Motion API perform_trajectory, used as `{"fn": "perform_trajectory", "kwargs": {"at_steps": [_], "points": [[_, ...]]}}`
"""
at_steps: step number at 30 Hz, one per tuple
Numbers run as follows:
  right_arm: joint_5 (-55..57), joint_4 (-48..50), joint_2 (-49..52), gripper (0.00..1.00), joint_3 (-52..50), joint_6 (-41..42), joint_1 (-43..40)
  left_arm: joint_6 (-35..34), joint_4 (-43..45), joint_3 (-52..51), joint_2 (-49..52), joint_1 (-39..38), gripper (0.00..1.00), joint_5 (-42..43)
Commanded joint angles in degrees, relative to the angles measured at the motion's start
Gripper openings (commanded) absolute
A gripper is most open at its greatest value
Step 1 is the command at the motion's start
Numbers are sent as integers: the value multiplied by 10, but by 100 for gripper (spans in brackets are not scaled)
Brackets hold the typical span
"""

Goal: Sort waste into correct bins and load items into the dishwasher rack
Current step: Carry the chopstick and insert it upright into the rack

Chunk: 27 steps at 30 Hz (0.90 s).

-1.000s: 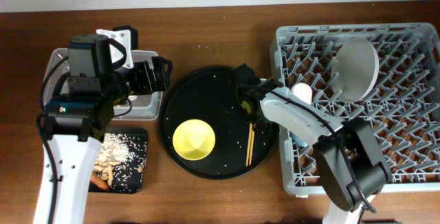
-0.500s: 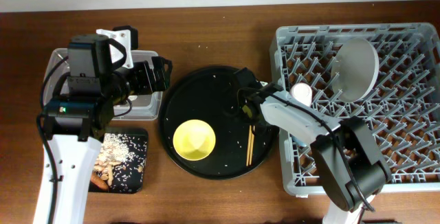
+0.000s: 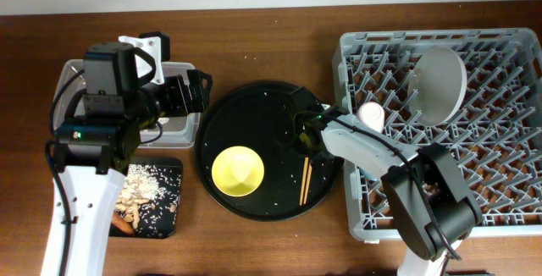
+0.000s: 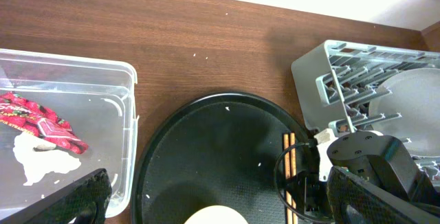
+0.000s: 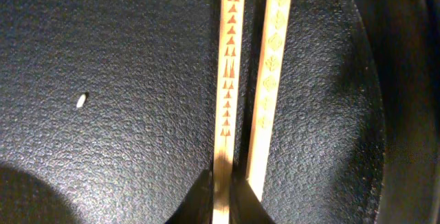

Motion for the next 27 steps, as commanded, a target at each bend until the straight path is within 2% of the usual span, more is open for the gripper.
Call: {"fn": "perform_trajectory", "kwargs": {"at_steps": [1,6,8,13,16,19,22,24,27], "points": [[-1,-8,6,7,-12,-2,3,7,0,3,2,3,99,-4],[-13,-14,4,4,0,-9,3,7,0,3,2,2,99,-4],[-55,-34,-14,4,42,-82,3,7,0,3,2,2,99,-4],[-59,-183,-64,4,163,-189,-8,7,0,3,2,3,99,-4],[-52,-303,-90,4,221,-285,-60,7,0,3,2,3,99,-4],[-33,-353,-101,4,229,-353,-128,7,0,3,2,3,99,-4],[-15,-366,-101,4,228,-363,-188,7,0,3,2,3,99,-4],[52,-370,-101,4,228,-363,-227,7,0,3,2,3,99,-4],[70,-354,-101,4,228,-403,-265,7,0,3,2,3,99,-4]]}}
